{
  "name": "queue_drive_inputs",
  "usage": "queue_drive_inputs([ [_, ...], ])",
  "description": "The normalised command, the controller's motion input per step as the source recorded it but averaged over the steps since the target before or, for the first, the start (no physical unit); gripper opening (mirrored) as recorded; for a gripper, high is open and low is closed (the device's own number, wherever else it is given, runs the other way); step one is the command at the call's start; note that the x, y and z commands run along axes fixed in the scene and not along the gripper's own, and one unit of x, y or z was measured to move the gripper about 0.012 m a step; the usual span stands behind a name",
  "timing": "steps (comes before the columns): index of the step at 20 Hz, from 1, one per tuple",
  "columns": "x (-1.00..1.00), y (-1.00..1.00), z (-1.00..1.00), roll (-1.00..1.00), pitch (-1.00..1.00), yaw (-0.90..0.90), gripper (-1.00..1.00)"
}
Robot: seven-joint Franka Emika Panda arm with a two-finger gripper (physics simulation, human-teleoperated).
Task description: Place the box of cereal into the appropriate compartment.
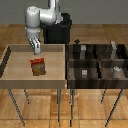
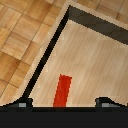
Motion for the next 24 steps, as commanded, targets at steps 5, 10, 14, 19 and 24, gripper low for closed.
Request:
queue_drive_inputs([
  [5, 0.0, 0.2, 0.0, 0.0, 0.0, 0.0, 1.0],
  [10, 0.0, 0.4, 0.0, 0.0, 0.0, 0.0, 1.0],
  [14, 0.0, -0.25, 0.0, 0.0, 0.0, 0.0, 1.0],
  [19, -0.2, 0.0, 0.0, 0.0, 0.0, 0.0, 1.0],
  [24, 0.0, 0.0, -0.2, 0.0, 0.0, 0.0, 1.0],
])
